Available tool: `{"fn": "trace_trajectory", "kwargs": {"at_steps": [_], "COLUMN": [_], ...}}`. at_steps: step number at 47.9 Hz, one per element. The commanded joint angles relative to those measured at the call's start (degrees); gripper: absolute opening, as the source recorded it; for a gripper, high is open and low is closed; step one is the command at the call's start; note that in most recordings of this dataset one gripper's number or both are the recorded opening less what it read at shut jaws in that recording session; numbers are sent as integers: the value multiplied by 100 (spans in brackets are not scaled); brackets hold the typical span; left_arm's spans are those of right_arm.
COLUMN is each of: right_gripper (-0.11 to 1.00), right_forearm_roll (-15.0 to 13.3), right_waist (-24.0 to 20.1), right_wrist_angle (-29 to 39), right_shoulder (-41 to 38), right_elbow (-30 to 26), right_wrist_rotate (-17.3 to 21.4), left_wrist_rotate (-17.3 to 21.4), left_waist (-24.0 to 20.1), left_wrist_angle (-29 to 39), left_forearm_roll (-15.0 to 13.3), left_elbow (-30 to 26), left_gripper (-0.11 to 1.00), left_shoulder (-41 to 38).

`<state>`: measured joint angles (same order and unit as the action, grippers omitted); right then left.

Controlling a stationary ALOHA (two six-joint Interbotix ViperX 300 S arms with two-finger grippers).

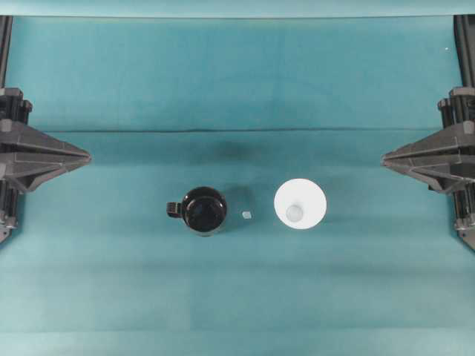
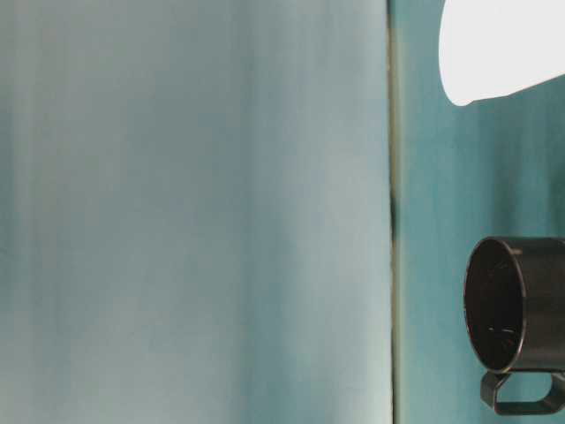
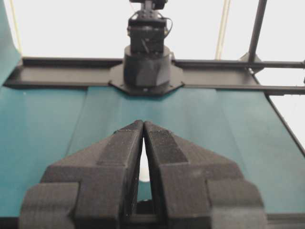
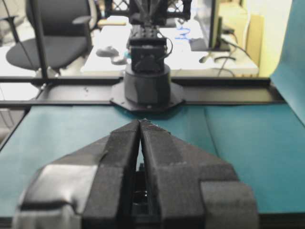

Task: Put the paper cup into the moved cup holder.
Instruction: 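Move the left gripper toward the black cup holder and open it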

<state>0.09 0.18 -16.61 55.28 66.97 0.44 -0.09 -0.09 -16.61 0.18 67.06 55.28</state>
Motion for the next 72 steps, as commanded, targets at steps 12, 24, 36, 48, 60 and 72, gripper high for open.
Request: {"fn": "trace_trajectory", "kwargs": {"at_steps": [12, 24, 36, 48, 60, 72], "right_gripper": [5, 3, 3, 3, 3, 3], "right_forearm_roll": [123, 123, 132, 132, 141, 132], "right_waist": [-123, -141, -141, -141, -141, -132], "right_wrist_angle": [1143, 1397, 1740, 1916, 2065, 2118], "right_shoulder": [-167, -149, -237, -246, -308, -404], "right_elbow": [-229, -237, -229, -229, -229, -220], "right_wrist_rotate": [316, 457, 475, 475, 475, 527], "left_wrist_rotate": [-387, -396, -308, -316, -396, -624], "left_waist": [44, 44, 44, 44, 44, 44], "left_wrist_angle": [220, 554, 1081, 1072, 1072, 1011], "left_forearm_roll": [62, 62, 62, 62, 62, 62], "left_elbow": [-114, -88, -176, -193, -352, -413], "left_gripper": [0, 0, 0, 0, 0, 18], "left_shoulder": [-404, -1072, -2180, -2953, -3480, -3806]}}
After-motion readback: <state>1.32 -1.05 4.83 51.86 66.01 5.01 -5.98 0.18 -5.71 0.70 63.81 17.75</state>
